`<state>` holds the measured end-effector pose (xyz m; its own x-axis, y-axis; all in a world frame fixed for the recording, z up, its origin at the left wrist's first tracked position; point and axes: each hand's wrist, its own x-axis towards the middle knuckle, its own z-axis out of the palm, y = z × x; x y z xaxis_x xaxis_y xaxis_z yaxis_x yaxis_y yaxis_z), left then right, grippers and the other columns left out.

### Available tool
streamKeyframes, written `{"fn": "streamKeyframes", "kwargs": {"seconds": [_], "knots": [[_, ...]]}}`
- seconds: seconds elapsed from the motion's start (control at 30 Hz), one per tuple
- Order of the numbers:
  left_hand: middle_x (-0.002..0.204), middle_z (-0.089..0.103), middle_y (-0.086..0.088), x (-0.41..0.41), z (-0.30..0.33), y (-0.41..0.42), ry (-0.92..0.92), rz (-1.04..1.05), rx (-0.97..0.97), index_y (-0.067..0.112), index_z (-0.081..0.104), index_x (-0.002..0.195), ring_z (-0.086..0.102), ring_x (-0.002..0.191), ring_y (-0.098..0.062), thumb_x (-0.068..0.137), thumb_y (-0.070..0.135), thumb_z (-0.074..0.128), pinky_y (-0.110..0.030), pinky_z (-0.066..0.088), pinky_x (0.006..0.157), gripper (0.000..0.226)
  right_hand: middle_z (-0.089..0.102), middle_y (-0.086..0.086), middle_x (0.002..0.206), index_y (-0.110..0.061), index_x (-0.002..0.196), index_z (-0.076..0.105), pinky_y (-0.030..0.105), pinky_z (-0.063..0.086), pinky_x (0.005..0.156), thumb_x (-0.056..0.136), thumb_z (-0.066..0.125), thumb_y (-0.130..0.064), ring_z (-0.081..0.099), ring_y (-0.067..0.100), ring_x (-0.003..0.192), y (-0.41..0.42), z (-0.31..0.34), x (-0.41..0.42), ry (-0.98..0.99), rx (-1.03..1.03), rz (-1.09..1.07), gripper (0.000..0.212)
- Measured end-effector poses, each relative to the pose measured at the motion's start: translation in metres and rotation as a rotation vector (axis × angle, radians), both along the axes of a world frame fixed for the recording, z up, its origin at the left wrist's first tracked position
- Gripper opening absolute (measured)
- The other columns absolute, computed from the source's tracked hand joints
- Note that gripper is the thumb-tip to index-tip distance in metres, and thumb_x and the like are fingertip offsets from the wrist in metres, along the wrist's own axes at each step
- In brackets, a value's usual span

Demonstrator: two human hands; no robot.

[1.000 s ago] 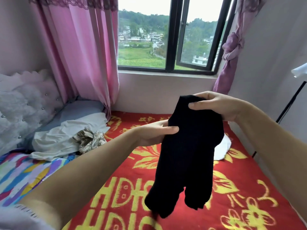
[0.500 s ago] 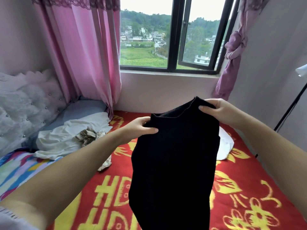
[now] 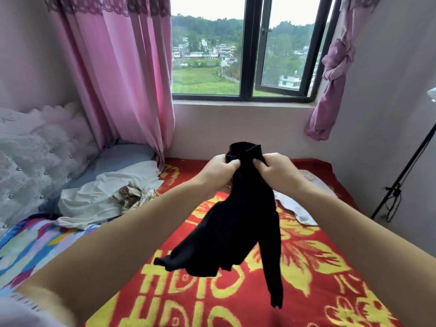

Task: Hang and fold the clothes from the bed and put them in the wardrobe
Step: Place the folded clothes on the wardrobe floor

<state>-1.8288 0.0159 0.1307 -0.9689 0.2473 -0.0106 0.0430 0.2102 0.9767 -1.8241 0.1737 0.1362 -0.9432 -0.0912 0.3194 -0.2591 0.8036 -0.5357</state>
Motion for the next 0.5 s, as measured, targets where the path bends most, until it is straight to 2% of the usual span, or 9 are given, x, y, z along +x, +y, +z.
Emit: {"fn": "streamKeyframes", "kwargs": {"seconds": [0.13, 0.2, 0.23, 0.3, 0.33, 0.4, 0.43, 0.47, 0.5], "knots": [[0.056, 0.06, -0.001, 0.001, 0.021, 0.005, -0.056, -0.017, 0.131, 0.008, 0.059, 0.085, 0.06, 0.045, -0.009, 0.098, 0.011, 0.038, -0.024, 0.052, 0.047, 0.025, 0.064, 0.002, 0.087, -0.011, 0.089, 0.059, 0.026, 0.038, 0.064, 0.099, 0.044, -0.038, 0.058, 0.018, 0.08, -0.017, 0.01, -0.002, -0.115, -0.099, 0.18, 0.033], [0.068, 0.069, -0.006, -0.001, 0.026, -0.003, -0.097, -0.084, 0.199, 0.004, 0.063, 0.088, 0.067, 0.06, -0.013, 0.095, 0.004, 0.035, -0.026, 0.056, 0.057, 0.029, 0.063, -0.008, 0.093, -0.017, 0.103, 0.056, 0.016, 0.045, 0.073, 0.094, 0.056, -0.032, 0.058, 0.006, 0.084, -0.013, 0.01, -0.002, -0.158, -0.154, 0.283, 0.018], [0.08, 0.072, -0.01, -0.001, 0.026, -0.006, -0.048, -0.111, 0.13, 0.004, 0.064, 0.092, 0.069, 0.071, -0.015, 0.093, 0.001, 0.035, -0.026, 0.057, 0.065, 0.029, 0.061, -0.012, 0.092, -0.019, 0.106, 0.054, 0.012, 0.043, 0.072, 0.092, 0.058, -0.022, 0.056, 0.003, 0.083, -0.01, 0.009, -0.003, -0.133, -0.137, 0.298, 0.015], [0.106, 0.067, -0.016, -0.002, 0.023, -0.009, 0.262, -0.09, -0.238, 0.005, 0.061, 0.107, 0.064, 0.097, -0.022, 0.087, -0.001, 0.043, -0.028, 0.052, 0.083, 0.027, 0.058, -0.009, 0.09, -0.016, 0.108, 0.055, 0.013, 0.038, 0.068, 0.088, 0.052, -0.002, 0.054, 0.008, 0.082, -0.009, 0.005, -0.004, -0.098, -0.107, 0.274, 0.024], [0.118, 0.06, -0.016, -0.004, 0.021, -0.01, 0.448, -0.069, -0.462, 0.008, 0.055, 0.121, 0.056, 0.111, -0.025, 0.085, 0.003, 0.05, -0.033, 0.046, 0.095, 0.037, 0.058, -0.007, 0.088, -0.014, 0.106, 0.056, 0.013, 0.037, 0.064, 0.085, 0.047, 0.003, 0.053, 0.011, 0.081, -0.011, 0.005, -0.004, -0.099, -0.102, 0.258, 0.028], [0.141, 0.036, -0.01, -0.009, 0.021, -0.009, 0.688, -0.08, -0.834, 0.022, 0.024, 0.148, 0.031, 0.133, -0.026, 0.081, 0.018, 0.062, -0.043, 0.024, 0.113, 0.077, 0.058, -0.007, 0.084, -0.012, 0.103, 0.057, 0.008, 0.037, 0.057, 0.081, 0.043, 0.005, 0.055, 0.014, 0.08, -0.016, 0.003, -0.002, -0.116, -0.094, 0.268, 0.031], [0.146, 0.03, -0.007, -0.012, 0.022, -0.009, 0.713, -0.131, -0.961, 0.026, 0.009, 0.152, 0.026, 0.136, -0.025, 0.08, 0.024, 0.064, -0.047, 0.015, 0.116, 0.09, 0.06, -0.006, 0.087, -0.011, 0.105, 0.058, 0.007, 0.038, 0.056, 0.08, 0.043, 0.006, 0.056, 0.016, 0.083, -0.018, 0.002, -0.002, -0.128, -0.087, 0.281, 0.034], [0.143, 0.034, -0.005, -0.014, 0.024, -0.008, 0.683, -0.207, -1.034, 0.028, 0.002, 0.152, 0.03, 0.133, -0.023, 0.08, 0.026, 0.065, -0.046, 0.016, 0.116, 0.096, 0.06, -0.005, 0.092, -0.011, 0.109, 0.057, 0.005, 0.04, 0.058, 0.08, 0.044, 0.006, 0.057, 0.016, 0.087, -0.019, 0.001, 0.0, -0.144, -0.086, 0.292, 0.037], [0.132, 0.044, -0.003, -0.018, 0.026, -0.006, 0.61, -0.281, -1.043, 0.027, 0.002, 0.152, 0.042, 0.123, -0.023, 0.08, 0.025, 0.067, -0.04, 0.026, 0.111, 0.097, 0.06, -0.005, 0.094, -0.012, 0.113, 0.056, 0.004, 0.04, 0.059, 0.08, 0.044, 0.006, 0.058, 0.014, 0.09, -0.02, 0.0, 0.002, -0.162, -0.091, 0.303, 0.04]]}}
